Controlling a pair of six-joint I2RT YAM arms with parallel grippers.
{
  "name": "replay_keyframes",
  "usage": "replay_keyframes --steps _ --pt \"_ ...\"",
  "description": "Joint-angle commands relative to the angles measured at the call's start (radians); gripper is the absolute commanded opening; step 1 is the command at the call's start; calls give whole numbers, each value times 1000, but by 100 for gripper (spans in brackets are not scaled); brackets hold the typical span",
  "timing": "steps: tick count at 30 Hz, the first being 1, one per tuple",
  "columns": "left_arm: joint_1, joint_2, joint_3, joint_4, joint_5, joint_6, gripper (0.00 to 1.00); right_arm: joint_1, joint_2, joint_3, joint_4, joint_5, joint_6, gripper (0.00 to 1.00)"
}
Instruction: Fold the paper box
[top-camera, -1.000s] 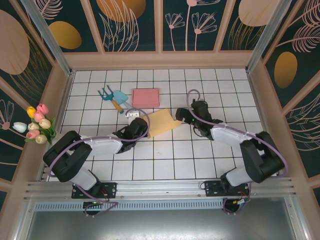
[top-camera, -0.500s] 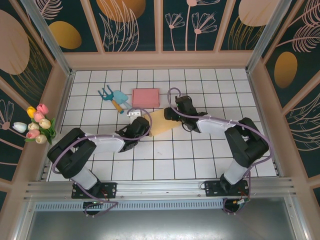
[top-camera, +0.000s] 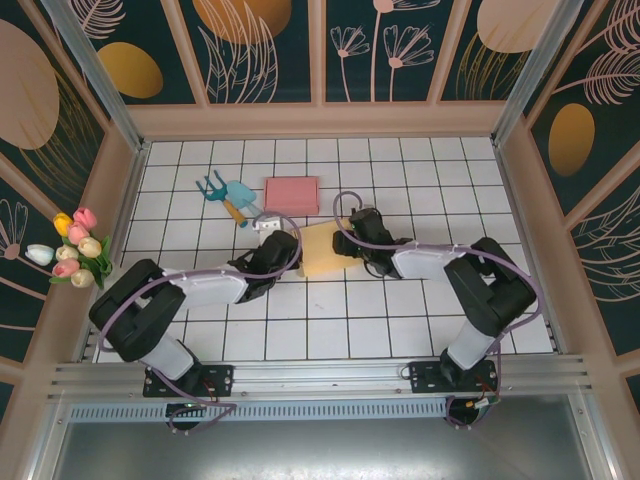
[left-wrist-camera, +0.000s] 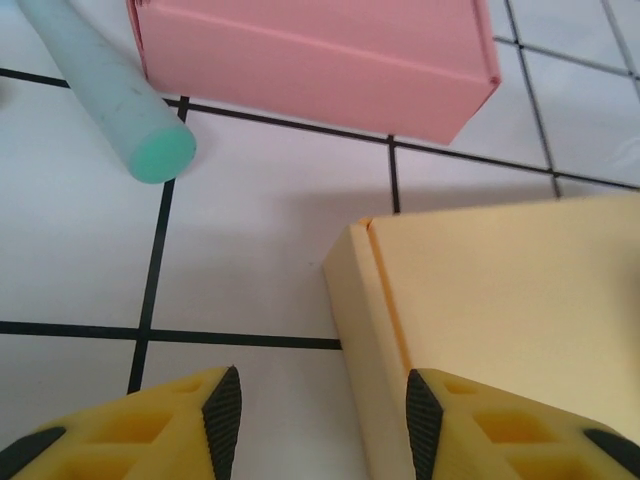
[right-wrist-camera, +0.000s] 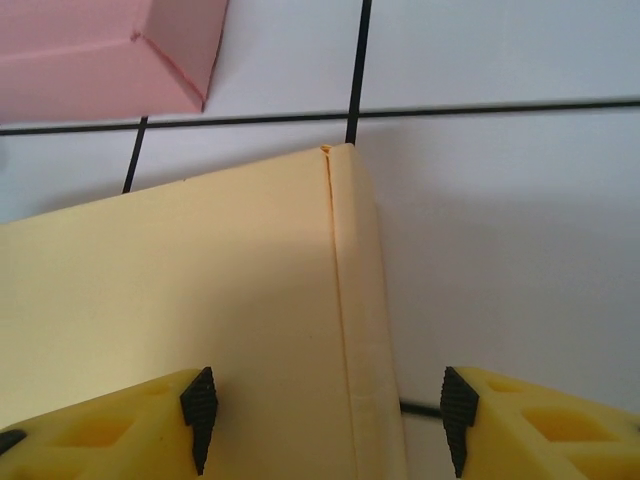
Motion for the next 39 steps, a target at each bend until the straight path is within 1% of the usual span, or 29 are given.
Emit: replay_keyframes --steps 1,4,6,9,11,13,15,19,23,27,30,34,39 --pt "-4 -52 40 -126 45 -103 54 35 -42 -63 34 16 92 64" --pt "-3 -44 75 -199 81 -148 56 59 -63 -94 62 23 126 64" --pt "-6 -29 81 -217 100 -166 56 70 -73 -110 78 27 145 64" --pt "-8 -5 84 -237 98 -172 57 79 -80 -131 92 34 164 64" --pt "-10 3 76 -239 99 -179 57 83 -83 -143 99 36 174 64" --pt "-12 2 58 -223 133 -194 57 83 -91 -160 115 35 188 64" --pt "-31 -11 38 -200 159 -211 57 85 -102 -180 136 37 204 64" --pt "-62 -51 19 -193 173 -238 59 86 -128 -209 163 46 224 64" --pt "-69 -102 -4 -236 170 -316 60 89 -140 -218 151 73 223 64" --pt "-69 -139 3 -347 156 -453 61 91 -142 -225 153 75 227 64" --pt "-71 -134 42 -438 150 -507 62 92 -141 -221 153 76 228 65" --pt "-71 -89 122 -517 118 -498 62 92 -141 -215 148 73 224 65" --pt "-70 -14 168 -452 192 -473 62 94 -141 -219 151 70 223 65"
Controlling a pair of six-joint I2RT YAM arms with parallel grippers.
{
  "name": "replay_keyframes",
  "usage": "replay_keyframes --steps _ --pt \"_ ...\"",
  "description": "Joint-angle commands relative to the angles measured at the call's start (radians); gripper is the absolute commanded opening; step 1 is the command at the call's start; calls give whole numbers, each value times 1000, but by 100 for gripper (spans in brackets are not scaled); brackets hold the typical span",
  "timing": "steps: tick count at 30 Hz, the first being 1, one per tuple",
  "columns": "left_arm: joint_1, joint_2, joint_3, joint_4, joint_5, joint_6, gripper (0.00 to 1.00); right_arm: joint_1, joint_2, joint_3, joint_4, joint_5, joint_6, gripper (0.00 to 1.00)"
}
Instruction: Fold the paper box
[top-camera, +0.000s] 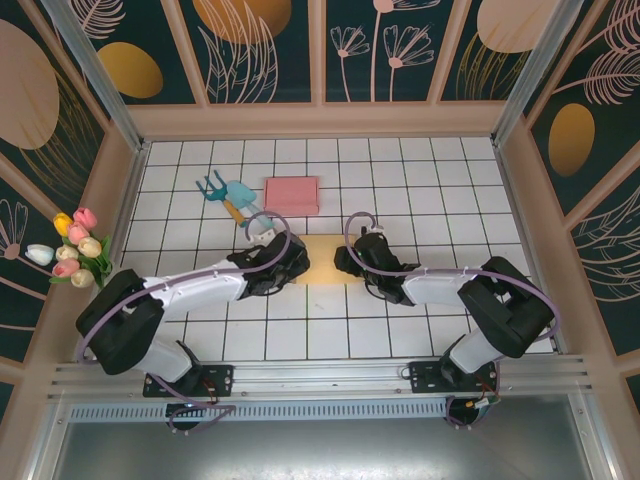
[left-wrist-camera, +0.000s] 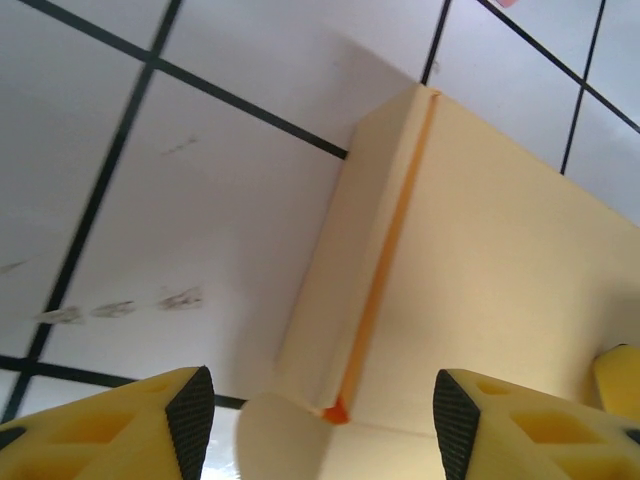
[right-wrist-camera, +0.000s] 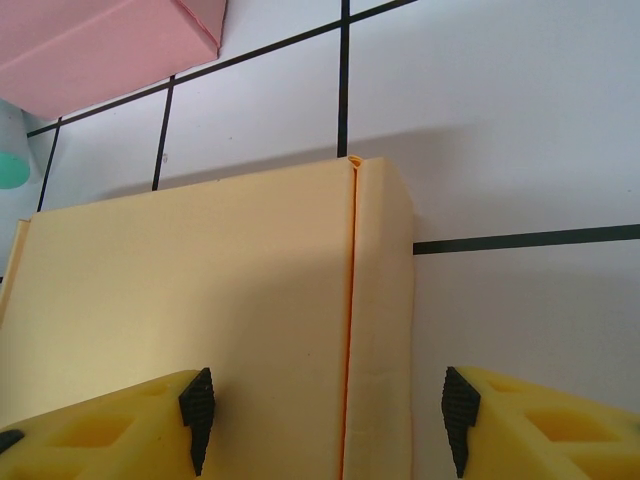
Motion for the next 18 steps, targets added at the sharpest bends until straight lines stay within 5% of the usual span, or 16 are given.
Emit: replay_keyframes --steps 1,18 --pt "-5 57 41 -12 35 -18 62 10 -18 -12 -3 20 11 65" --pt "-8 164 159 -178 148 -194 62 13 21 -23 29 19 10 65"
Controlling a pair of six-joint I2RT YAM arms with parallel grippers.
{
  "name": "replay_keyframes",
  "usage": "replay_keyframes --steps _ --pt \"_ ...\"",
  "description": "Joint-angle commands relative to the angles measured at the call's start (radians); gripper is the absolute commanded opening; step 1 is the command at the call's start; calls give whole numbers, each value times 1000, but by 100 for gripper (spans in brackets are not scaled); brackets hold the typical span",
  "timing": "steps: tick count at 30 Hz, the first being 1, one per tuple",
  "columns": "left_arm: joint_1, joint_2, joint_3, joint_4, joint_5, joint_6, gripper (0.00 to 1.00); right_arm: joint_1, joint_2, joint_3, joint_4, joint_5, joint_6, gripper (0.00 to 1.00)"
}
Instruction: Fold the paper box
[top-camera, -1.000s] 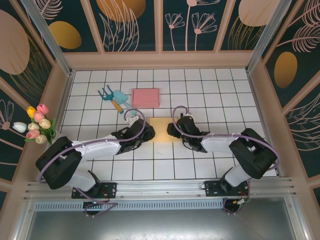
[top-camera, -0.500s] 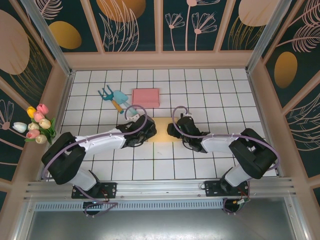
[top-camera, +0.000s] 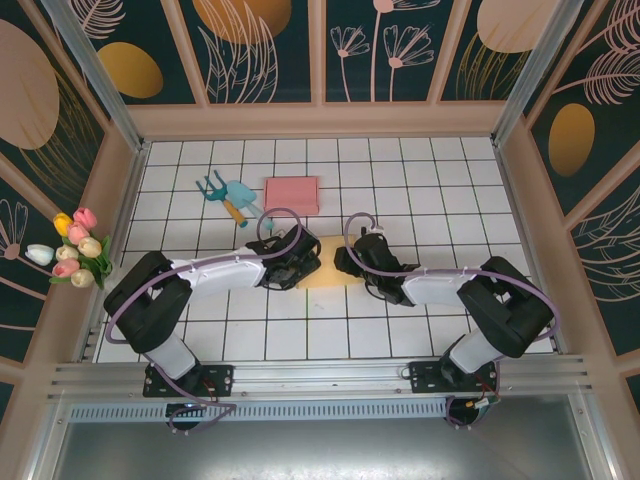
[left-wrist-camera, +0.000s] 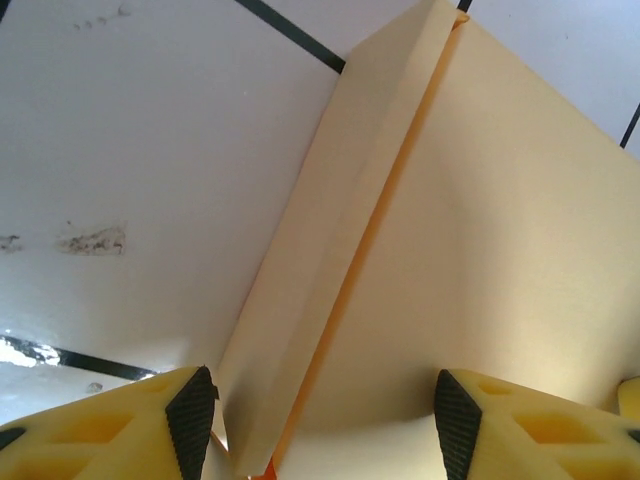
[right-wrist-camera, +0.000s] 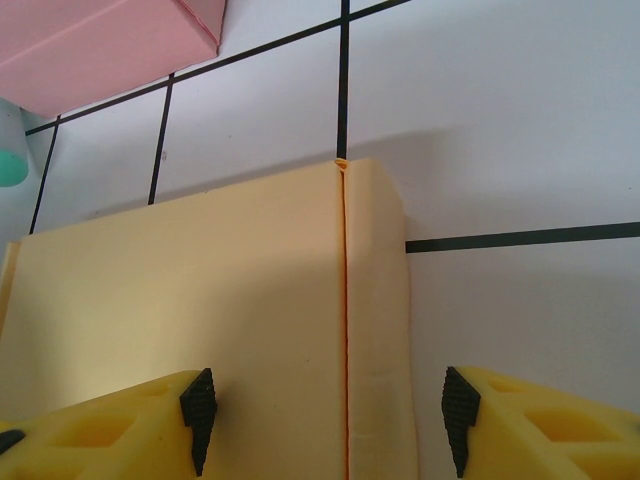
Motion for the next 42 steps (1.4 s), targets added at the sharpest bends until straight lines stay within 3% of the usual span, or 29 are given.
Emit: replay_keyframes --steps 1,22,35,42 --pt "-8 4 27 -90 32 -53 62 11 20 -19 20 17 12 65" --pt "-20 -85 12 -158 29 -177 64 30 26 -20 31 16 24 64" --pt "-19 -142 -84 -60 33 -323 72 48 27 -20 35 14 27 64" --pt "-24 -145 -35 -99 -11 -245 76 48 29 -16 29 12 16 65"
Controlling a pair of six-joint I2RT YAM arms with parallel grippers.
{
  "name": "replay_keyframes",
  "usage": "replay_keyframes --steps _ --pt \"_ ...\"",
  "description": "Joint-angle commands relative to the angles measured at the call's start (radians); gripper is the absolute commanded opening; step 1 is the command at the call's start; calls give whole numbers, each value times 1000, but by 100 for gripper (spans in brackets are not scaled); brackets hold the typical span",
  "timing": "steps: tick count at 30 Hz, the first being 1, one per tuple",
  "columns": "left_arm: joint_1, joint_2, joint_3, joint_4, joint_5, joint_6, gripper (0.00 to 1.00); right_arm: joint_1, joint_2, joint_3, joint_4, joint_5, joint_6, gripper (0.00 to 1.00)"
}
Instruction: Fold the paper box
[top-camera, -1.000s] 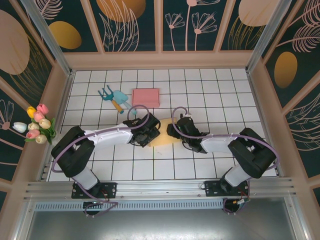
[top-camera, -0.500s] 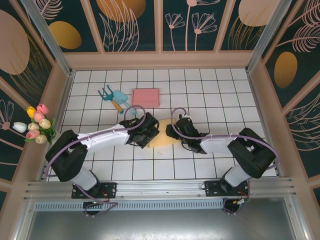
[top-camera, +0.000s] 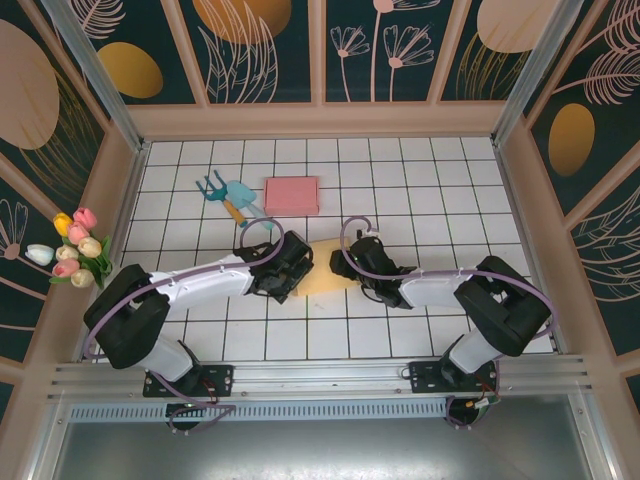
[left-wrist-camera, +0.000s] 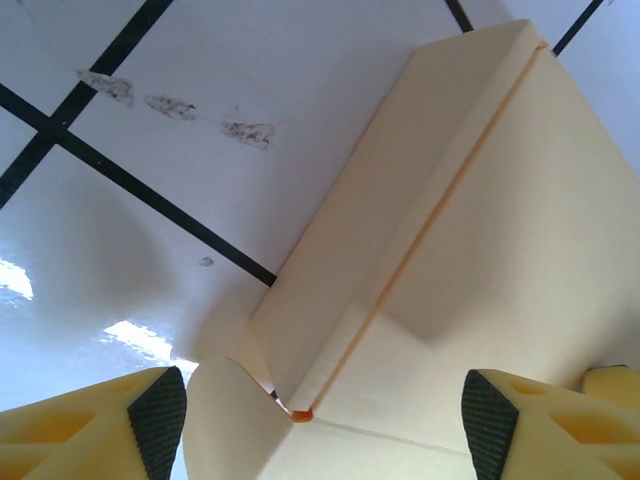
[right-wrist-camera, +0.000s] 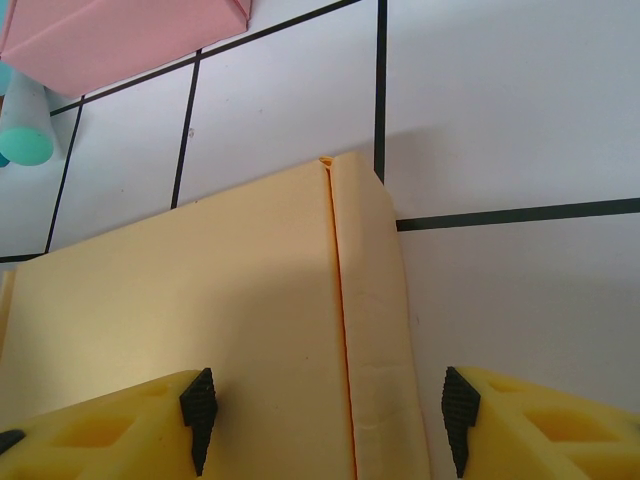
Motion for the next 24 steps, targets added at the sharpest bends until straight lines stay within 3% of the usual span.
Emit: replay_keyframes --steps 1,15,24 --pt "-8 -24 26 -13 -25 22 77 10 17 -13 5 12 -6 65" --pt "-25 7 20 3 51 -57 77 12 27 -13 8 11 -11 65" --pt "-28 29 26 32 47 -65 71 11 28 -22 19 10 -9 65"
